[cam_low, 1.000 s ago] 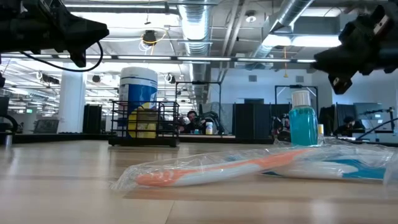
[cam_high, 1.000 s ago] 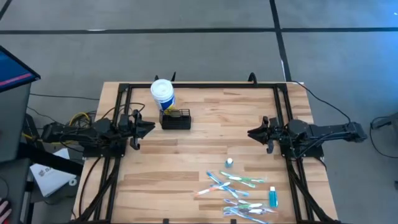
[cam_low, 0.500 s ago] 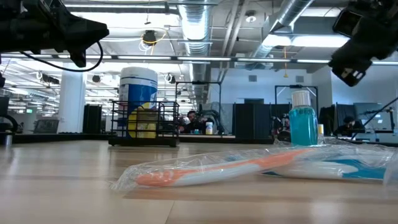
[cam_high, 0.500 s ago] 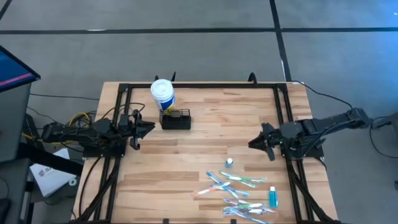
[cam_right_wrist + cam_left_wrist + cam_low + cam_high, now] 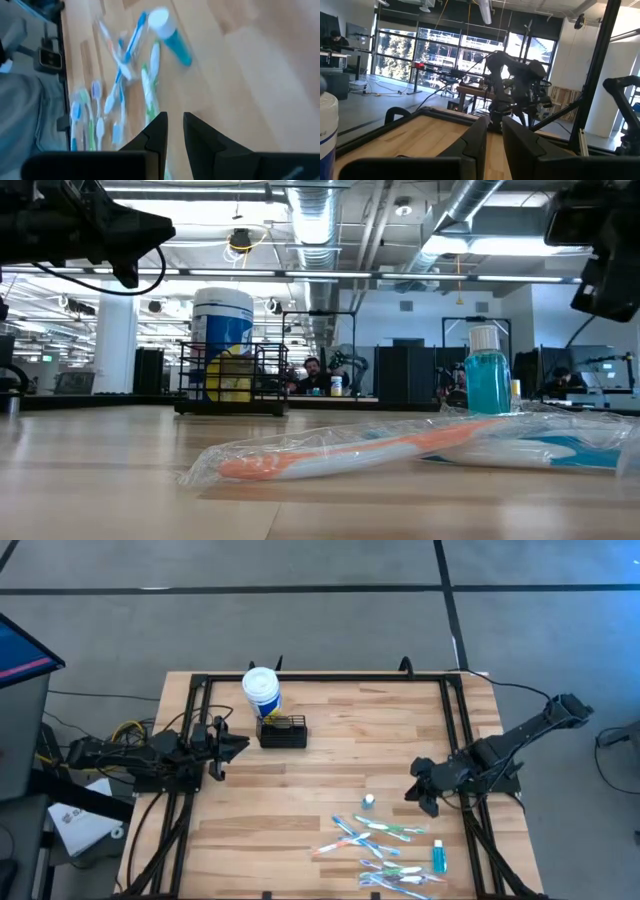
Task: Pick & Place toothbrushing station
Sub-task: Put the green toothbrush into the wire organizer
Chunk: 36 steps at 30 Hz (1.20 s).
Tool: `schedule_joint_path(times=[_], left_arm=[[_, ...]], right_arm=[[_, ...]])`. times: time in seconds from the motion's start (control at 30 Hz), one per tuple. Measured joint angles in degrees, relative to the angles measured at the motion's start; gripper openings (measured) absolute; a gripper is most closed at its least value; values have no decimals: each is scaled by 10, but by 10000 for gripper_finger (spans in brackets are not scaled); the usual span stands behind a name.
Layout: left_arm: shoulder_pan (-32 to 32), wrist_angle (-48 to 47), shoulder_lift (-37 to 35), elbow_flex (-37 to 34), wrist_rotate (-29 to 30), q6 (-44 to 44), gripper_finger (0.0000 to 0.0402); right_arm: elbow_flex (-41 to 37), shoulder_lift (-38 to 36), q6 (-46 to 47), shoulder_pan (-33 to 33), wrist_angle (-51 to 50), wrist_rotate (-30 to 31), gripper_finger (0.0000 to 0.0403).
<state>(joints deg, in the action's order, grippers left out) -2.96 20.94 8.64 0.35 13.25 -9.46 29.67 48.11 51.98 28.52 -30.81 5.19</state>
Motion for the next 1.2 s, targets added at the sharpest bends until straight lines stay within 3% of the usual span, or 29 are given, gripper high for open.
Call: schedule_joint_path(times=[0.37, 0.8, 1.2], left_arm=[[0, 2, 38, 0, 0, 0, 57], [0, 19, 64, 0, 0, 1, 57], [0, 28, 65, 0, 0, 2, 57]], right_arm=[[67, 156, 95, 53, -59, -60, 54], [170, 306, 86, 81, -169, -67, 54], [222, 400, 67, 97, -186, -67, 54]])
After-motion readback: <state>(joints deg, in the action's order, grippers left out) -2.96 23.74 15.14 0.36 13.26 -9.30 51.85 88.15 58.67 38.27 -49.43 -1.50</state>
